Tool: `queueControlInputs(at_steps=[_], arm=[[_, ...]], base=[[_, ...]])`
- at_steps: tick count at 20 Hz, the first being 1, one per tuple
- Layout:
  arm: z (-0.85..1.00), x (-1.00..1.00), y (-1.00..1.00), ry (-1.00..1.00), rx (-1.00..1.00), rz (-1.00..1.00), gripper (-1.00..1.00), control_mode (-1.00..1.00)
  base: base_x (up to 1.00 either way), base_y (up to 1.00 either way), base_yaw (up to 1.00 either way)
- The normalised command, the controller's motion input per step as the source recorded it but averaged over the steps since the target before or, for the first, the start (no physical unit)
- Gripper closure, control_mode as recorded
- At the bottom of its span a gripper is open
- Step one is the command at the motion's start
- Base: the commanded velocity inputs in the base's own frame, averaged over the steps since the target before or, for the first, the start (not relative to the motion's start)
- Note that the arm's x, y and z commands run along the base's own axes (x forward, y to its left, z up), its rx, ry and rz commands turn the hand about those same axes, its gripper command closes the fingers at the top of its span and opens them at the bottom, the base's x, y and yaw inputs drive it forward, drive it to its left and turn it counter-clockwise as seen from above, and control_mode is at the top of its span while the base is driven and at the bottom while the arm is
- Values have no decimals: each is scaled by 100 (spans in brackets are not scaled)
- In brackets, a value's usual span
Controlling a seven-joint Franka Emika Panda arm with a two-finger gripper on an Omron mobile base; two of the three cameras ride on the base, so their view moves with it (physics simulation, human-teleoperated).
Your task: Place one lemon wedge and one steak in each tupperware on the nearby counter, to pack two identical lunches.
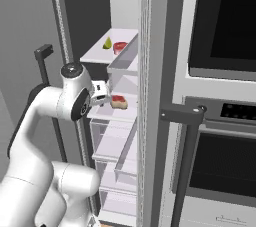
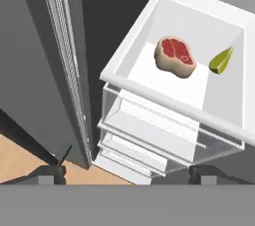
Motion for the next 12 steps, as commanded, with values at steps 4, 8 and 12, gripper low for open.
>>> queueControlInputs(at_steps=[4, 8, 12], arm=[[-28, 60, 0, -16, -2, 18, -100, -100], [-15, 72, 0, -2, 0, 1, -100, -100], [-3, 64, -1, 0, 0, 0, -100, -100]], base=[[0, 0, 0], [0, 0, 0], [0, 0, 0]])
